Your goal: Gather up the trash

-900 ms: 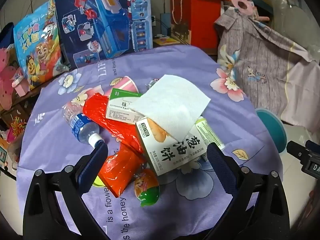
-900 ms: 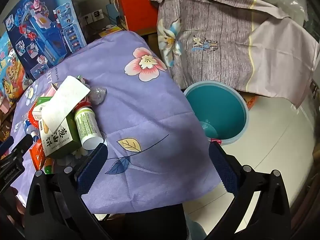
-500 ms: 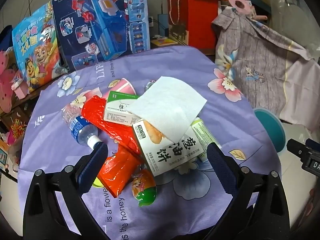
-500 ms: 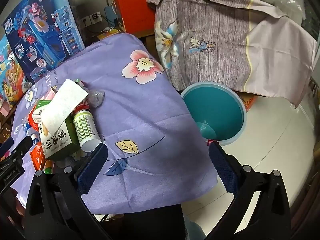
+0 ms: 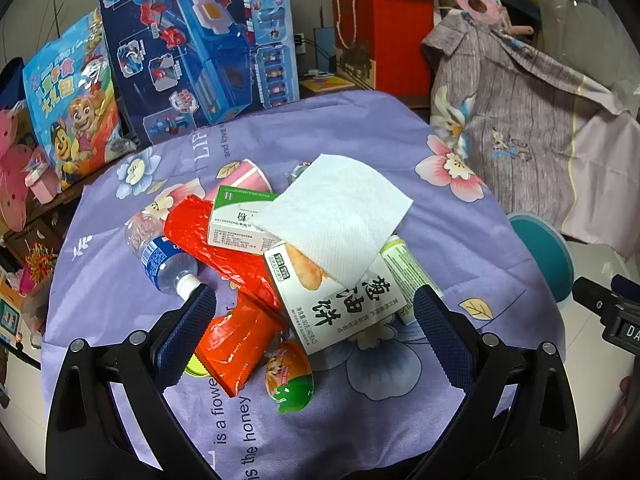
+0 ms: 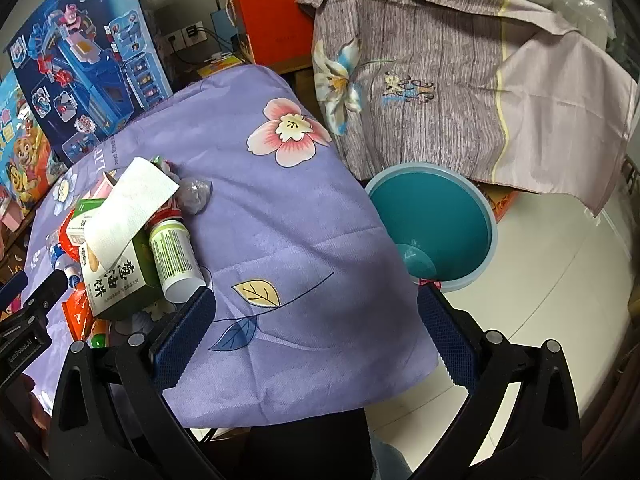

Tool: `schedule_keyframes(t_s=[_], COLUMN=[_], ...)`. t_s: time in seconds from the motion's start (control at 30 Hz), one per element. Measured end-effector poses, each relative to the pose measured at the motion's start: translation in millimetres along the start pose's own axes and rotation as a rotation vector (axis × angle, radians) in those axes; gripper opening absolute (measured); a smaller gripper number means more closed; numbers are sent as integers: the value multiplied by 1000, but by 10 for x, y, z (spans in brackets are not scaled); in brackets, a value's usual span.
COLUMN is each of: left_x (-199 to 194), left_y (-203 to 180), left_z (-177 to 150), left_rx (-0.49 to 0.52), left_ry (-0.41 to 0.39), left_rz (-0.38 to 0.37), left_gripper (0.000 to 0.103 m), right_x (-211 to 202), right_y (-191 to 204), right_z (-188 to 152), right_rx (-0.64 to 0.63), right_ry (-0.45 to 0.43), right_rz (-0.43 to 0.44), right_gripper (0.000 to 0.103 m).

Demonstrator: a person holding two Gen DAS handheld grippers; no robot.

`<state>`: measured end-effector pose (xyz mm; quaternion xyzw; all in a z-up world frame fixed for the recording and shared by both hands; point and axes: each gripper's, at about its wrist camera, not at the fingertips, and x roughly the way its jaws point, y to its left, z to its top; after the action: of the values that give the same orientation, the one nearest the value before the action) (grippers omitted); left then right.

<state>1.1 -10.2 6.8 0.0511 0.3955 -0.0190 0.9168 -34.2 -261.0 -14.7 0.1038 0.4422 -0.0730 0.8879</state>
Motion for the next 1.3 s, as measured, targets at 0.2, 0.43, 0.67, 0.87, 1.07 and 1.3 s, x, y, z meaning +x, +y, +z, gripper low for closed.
schedule_keyframes(t_s=[0.2,0.43,0.67,0.87,1.07,1.3], left_x=[19,32,39,34,17,26], left_y=[-7,8,48,51,79,90], left_z=[2,-6,-50,-25,-33,-59], left_rx=[2,1,-7,-7,-10,-12], left_ry=[6,11,6,9,12,19], left_rz=[2,0,3,1,4,6], left_gripper=[99,99,99,99,99,99], right_x=[-3,1,1,1,12,51], right_y=[3,18,13,5,7,15], right_z=[13,8,10,5,2,-40], right_rx=[3,-1,-1,0,-1,-2], right_ry=[6,2,3,3,7,17], right_rz=[-2,-7,-11,-13,-14,-16], right_gripper=[97,97,97,97,97,97])
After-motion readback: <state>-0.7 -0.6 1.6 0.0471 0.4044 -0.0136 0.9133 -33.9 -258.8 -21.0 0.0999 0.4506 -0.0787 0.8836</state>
